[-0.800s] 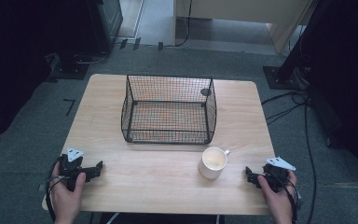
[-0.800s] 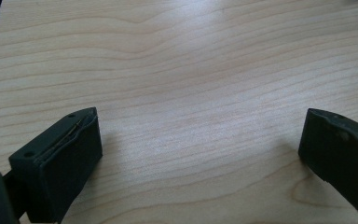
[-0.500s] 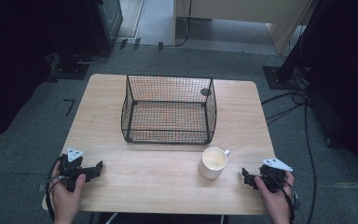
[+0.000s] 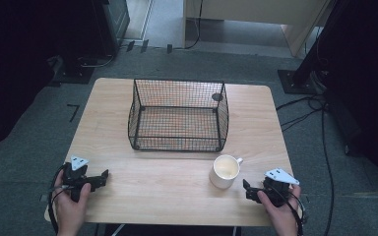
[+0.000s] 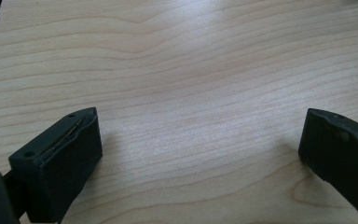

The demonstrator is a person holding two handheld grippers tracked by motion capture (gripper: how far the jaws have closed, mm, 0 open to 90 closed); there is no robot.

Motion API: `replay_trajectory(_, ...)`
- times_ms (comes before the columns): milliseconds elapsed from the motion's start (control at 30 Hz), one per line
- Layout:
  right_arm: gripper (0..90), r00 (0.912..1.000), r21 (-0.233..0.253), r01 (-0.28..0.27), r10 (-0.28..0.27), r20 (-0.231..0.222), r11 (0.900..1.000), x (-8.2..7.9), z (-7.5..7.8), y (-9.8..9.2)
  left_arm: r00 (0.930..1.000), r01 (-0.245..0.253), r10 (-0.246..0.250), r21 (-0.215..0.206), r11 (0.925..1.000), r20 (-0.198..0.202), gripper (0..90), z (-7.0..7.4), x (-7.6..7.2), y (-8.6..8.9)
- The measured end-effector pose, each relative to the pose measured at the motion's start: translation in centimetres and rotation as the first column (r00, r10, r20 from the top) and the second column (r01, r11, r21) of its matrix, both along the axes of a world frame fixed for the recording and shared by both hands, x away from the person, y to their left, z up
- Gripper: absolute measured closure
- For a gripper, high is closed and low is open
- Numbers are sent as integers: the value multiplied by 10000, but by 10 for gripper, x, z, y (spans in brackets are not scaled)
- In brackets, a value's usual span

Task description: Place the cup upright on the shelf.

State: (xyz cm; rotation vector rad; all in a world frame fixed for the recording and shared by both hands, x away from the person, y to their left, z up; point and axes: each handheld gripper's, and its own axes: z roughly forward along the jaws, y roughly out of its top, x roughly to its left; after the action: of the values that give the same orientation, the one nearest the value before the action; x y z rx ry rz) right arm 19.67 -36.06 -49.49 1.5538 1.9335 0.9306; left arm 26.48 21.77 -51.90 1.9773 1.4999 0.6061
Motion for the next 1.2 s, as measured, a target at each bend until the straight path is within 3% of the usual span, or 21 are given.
replay_trajectory(167, 0, 9984, 65, -551, 550, 165, 9985, -5, 4, 19, 10000, 4, -4, 1, 10000, 0, 0, 0, 0, 0)
replay_trajectory(467, 0, 9923, 269, -1177, 1165, 409, 9927, -8, 9, 36, 10000, 0, 0, -1, 10000, 2, 0, 0, 0, 0)
replay_trajectory(800, 0, 9804, 694, -1817, 1753, 897, 9809, -6, 11, 57, 10000, -1, 1, -2, 10000, 3, 0, 0, 0, 0)
replay_trajectory(1033, 0, 9802, 699, -1831, 1767, 892, 9806, 2, 8, 69, 10000, 3, -3, 1, 10000, 0, 0, 0, 0, 0)
replay_trajectory(1200, 0, 9850, 676, -1544, 1481, 890, 9857, 11, 4, 77, 10000, 1, -1, -2, 10000, 3, 0, 0, 0, 0)
